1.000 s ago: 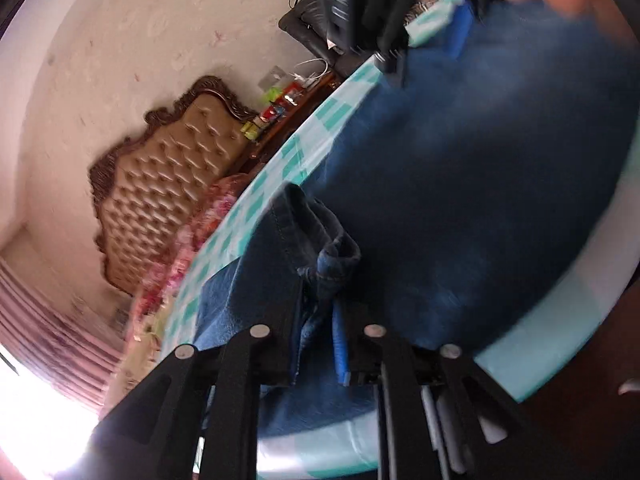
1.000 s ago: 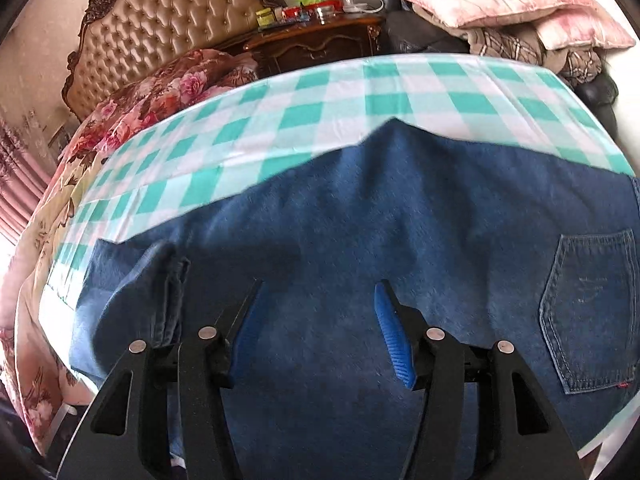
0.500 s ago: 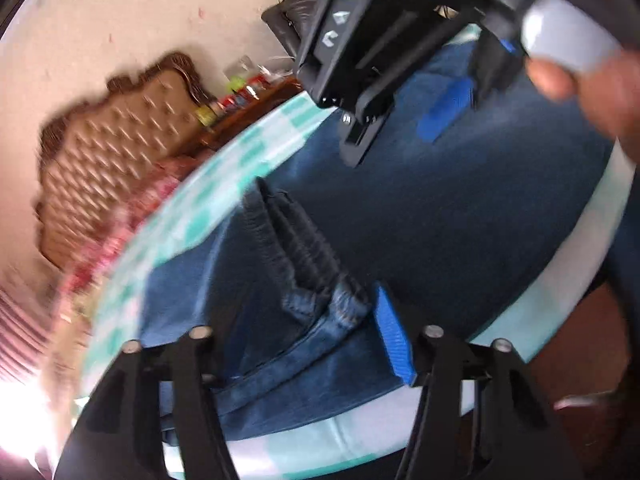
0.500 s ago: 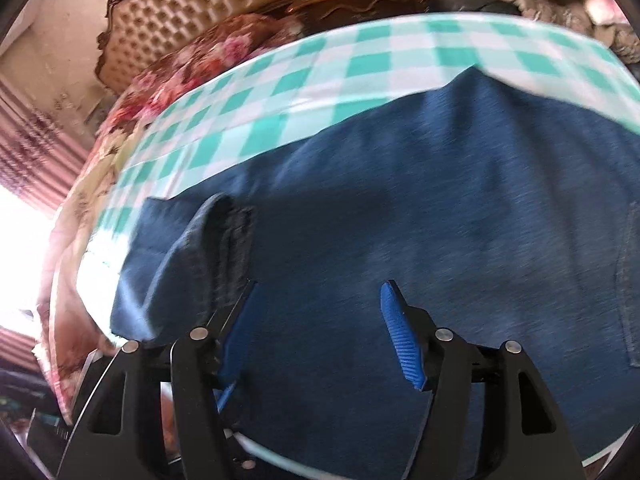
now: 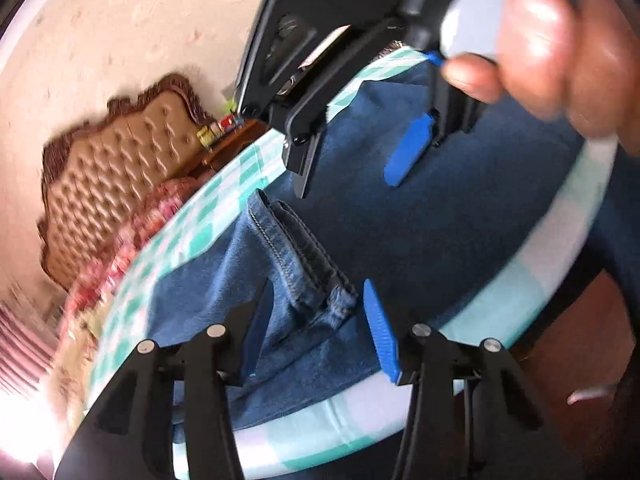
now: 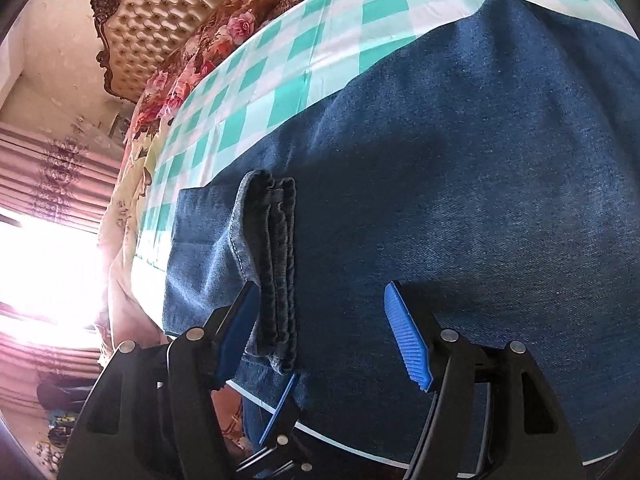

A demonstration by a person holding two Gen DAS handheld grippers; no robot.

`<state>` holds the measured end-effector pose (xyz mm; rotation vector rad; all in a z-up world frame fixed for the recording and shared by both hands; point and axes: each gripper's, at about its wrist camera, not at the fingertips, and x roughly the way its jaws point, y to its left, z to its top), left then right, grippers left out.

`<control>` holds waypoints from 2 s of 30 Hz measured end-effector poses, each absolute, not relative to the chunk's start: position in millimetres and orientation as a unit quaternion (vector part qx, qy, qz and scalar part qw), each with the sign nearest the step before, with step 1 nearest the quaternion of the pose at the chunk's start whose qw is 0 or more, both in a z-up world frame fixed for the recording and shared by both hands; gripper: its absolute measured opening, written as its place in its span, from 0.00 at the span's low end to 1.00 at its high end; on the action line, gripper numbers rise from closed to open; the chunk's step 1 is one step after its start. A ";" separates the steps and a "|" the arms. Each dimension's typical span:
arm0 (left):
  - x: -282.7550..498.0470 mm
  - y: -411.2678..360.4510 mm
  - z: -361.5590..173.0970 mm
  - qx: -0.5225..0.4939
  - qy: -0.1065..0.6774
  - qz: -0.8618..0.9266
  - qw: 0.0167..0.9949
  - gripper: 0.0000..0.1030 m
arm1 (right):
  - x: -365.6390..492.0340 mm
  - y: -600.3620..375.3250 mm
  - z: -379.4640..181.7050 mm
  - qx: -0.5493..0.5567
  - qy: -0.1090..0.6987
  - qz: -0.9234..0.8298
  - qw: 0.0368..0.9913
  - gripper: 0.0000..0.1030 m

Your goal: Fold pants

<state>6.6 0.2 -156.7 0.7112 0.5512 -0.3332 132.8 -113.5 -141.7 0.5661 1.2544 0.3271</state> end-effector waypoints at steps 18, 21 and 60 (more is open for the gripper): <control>13.5 -3.4 -149.0 0.332 0.301 -0.154 0.881 0.18 | 135.4 -117.9 -141.9 0.308 0.586 0.185 0.727 0.72; 13.2 6.5 -133.0 0.305 0.292 -0.152 0.894 0.17 | 141.0 -118.4 -148.5 0.349 0.597 0.209 0.691 0.72; -18.9 -117.2 -143.8 0.348 0.241 -0.193 0.885 0.13 | 192.0 -182.1 -143.3 0.266 0.558 0.220 0.755 0.14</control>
